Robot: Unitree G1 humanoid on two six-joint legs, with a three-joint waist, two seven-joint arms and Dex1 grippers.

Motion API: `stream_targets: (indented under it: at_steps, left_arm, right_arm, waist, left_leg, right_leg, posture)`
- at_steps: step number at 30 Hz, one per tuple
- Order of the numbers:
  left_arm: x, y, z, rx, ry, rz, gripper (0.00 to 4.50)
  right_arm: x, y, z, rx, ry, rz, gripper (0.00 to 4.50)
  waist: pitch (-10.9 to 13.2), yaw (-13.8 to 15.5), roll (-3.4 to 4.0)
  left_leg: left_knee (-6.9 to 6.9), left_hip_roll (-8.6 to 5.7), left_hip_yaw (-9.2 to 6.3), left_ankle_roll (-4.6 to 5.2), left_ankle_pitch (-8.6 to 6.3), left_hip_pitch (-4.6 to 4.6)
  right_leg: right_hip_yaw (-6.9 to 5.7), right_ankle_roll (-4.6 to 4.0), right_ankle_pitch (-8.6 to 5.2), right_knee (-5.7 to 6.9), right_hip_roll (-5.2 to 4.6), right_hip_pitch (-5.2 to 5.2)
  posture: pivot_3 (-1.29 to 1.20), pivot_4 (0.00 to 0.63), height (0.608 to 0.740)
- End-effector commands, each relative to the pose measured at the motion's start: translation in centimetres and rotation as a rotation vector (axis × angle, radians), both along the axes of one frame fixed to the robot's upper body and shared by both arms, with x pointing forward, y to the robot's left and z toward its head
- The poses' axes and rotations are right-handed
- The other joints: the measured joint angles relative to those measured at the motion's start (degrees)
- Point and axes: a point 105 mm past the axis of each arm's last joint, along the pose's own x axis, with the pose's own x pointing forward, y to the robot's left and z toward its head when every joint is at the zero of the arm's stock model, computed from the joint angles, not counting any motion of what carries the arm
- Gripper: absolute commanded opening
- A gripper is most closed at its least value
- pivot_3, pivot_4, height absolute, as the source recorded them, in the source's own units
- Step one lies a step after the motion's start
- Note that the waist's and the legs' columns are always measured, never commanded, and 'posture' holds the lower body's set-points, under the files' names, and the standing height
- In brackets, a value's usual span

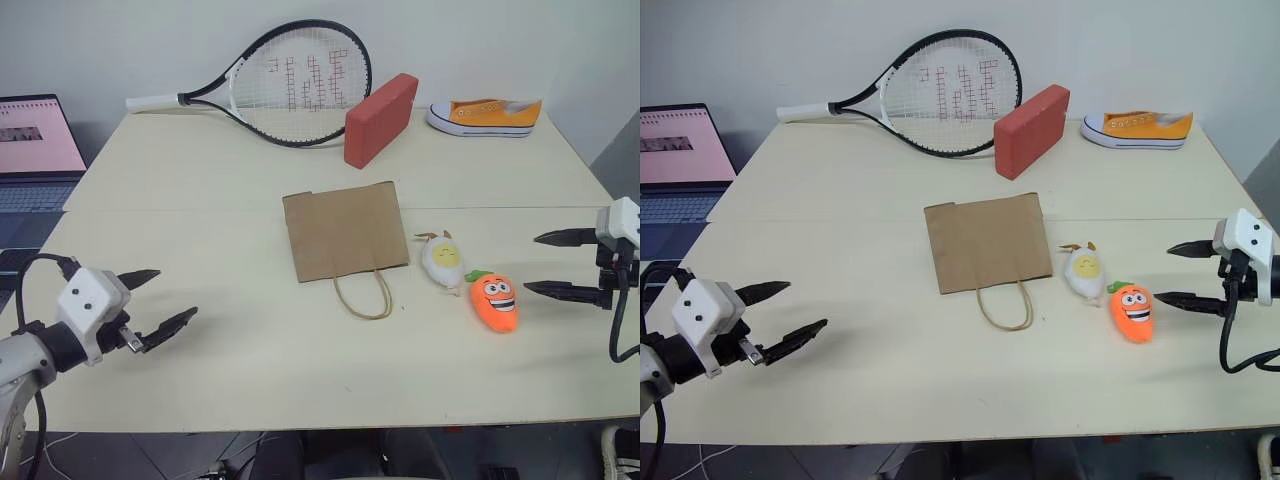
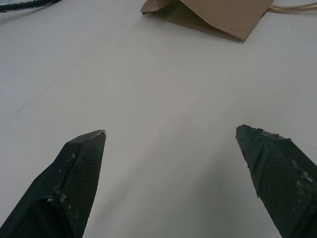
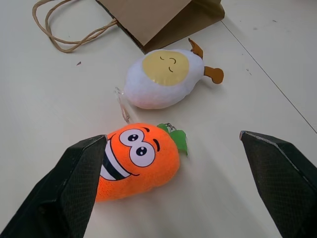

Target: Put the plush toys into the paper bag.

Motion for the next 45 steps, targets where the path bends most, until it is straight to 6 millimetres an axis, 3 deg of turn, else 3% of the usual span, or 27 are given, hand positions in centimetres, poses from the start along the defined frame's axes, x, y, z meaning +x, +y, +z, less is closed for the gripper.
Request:
stream_targets:
  at_steps: [1,4,9,14,20,28,44,45]
  left_arm:
    - [0.3,-1.8,0.8,0.051,-0.018,-0.089,4.48]
    - [0.9,-4.3,1.0,0.075,-0.041,-0.18,4.48]
    - [1.9,-11.2,0.7,0.066,-0.078,-0.417,4.48]
    - [2.4,-16.6,-0.5,0.052,-0.081,-0.612,4.48]
    - [4.2,-20.7,-2.1,0.086,-0.131,-0.719,4.48]
    - [5.8,-22.6,-3.0,0.092,-0.195,-0.728,4.48]
    - [6.9,-24.7,-4.1,0.073,-0.241,-0.737,4.48]
    - [6.9,-24.8,-4.1,0.073,-0.243,-0.742,4.3]
  right_arm:
    - [-0.6,0.4,2.1,-0.002,-0.056,0.015,4.5]
    - [-1.2,1.0,2.6,-0.001,-0.061,0.026,4.5]
    - [-2.7,3.4,3.4,0.023,-0.072,0.079,4.5]
    - [-4.3,6.3,3.4,0.062,-0.063,0.117,4.5]
    - [-6.0,9.1,1.8,0.114,-0.006,0.135,4.5]
    - [-7.2,10.3,0.9,0.145,0.024,0.126,4.5]
    - [-7.6,10.7,0.4,0.15,0.044,0.122,4.5]
    - [-7.6,10.7,0.4,0.151,0.044,0.121,4.5]
  waist:
    - [0.0,0.01,0.0]
    - [0.0,0.09,0.0]
    - [-0.02,0.73,-0.02]
    - [-0.03,0.94,-0.02]
    - [-0.07,1.42,-0.07]
    - [-0.07,1.53,-0.07]
    - [-0.08,1.57,-0.08]
    - [-0.08,1.57,-0.08]
  left_leg:
    - [0.0,0.01,0.0,0.0,0.0,0.0]
    - [0.03,-0.01,0.0,0.0,0.0,0.0]
    - [0.06,-0.04,-0.01,0.0,0.0,-0.02]
    - [0.06,-0.1,-0.02,0.0,0.0,-0.05]
    - [0.15,-0.13,-0.11,0.0,0.0,-0.14]
    - [0.45,-0.21,-0.23,0.01,0.01,-0.36]
    - [0.93,-0.34,-0.41,0.02,0.01,-0.56]
    - [0.92,-0.36,-0.45,0.02,0.01,-0.57]
  right_leg:
    - [0.0,0.0,0.0,0.0,0.01,0.0]
    - [0.02,0.0,0.0,0.0,0.01,0.01]
    - [0.08,0.29,0.17,-0.01,0.01,0.04]
    - [0.17,0.75,0.45,-0.02,0.03,0.03]
    - [0.18,0.86,0.52,-0.04,0.07,0.04]
    - [0.23,0.95,0.58,-0.04,0.06,0.04]
    - [0.24,0.96,0.59,-0.04,0.05,0.15]
    - [0.23,0.97,0.59,-0.04,0.05,0.15]
  posture:
    - [0.0,0.15,0.74]
    - [0.0,0.15,0.74]
    - [0.0,0.15,0.74]
    - [0.0,0.15,0.74]
    - [0.0,0.15,0.74]
    - [0.0,0.15,0.74]
    - [0.0,0.15,0.74]
    - [0.0,0.15,0.74]
